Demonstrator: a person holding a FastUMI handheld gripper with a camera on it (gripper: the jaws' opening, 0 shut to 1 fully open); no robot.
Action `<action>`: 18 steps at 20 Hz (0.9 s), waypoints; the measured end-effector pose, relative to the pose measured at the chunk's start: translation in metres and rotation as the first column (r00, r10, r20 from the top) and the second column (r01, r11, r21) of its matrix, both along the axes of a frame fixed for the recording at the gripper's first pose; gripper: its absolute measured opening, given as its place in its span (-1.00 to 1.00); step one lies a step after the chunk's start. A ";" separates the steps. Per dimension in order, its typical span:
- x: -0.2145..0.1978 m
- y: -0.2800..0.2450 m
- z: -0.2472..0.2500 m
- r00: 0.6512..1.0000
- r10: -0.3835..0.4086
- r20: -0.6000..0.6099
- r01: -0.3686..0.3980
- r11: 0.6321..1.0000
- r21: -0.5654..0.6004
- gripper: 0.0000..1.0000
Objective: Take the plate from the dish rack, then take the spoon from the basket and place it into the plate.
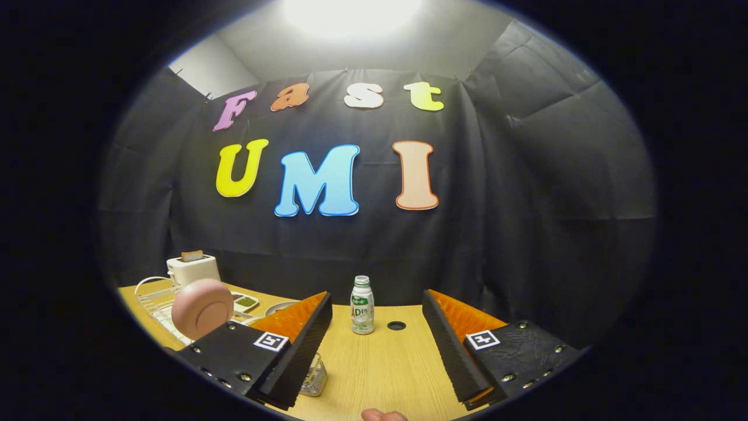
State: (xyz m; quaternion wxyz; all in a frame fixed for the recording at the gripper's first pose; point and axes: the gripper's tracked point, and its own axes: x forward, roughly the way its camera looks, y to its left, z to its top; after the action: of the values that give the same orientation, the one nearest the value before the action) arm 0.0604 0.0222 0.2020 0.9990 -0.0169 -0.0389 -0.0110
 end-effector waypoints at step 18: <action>0.004 0.188 0.076 0.955 0.025 -0.295 -0.033 0.999 -0.023 0.90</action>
State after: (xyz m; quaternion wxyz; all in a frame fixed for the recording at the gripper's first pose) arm 0.0643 0.2107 0.2780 0.9934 -0.0316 0.1101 0.0070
